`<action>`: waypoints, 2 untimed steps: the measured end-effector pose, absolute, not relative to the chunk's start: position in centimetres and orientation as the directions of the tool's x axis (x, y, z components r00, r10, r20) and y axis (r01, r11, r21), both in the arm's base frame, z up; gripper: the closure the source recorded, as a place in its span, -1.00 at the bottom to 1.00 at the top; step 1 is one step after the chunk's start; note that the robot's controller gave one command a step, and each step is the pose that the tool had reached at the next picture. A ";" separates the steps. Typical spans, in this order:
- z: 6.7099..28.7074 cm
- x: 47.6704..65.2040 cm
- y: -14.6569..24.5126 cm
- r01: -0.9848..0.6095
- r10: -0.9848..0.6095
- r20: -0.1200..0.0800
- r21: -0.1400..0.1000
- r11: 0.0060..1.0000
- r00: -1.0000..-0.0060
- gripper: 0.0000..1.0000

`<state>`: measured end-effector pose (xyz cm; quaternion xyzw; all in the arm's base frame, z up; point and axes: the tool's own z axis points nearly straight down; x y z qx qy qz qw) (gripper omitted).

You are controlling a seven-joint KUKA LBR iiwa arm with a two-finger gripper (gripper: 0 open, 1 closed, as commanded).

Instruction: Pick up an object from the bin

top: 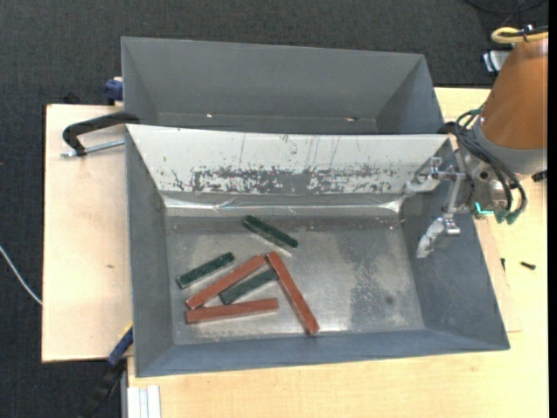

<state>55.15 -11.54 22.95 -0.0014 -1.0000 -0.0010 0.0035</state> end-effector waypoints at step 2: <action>19.5 57.3 -9.3 -0.040 -0.040 -0.010 -0.003 0.999 -0.999 -1.00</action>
Offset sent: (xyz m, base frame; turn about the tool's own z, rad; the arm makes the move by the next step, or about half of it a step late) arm 0.0392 0.0515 -0.0896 -0.0943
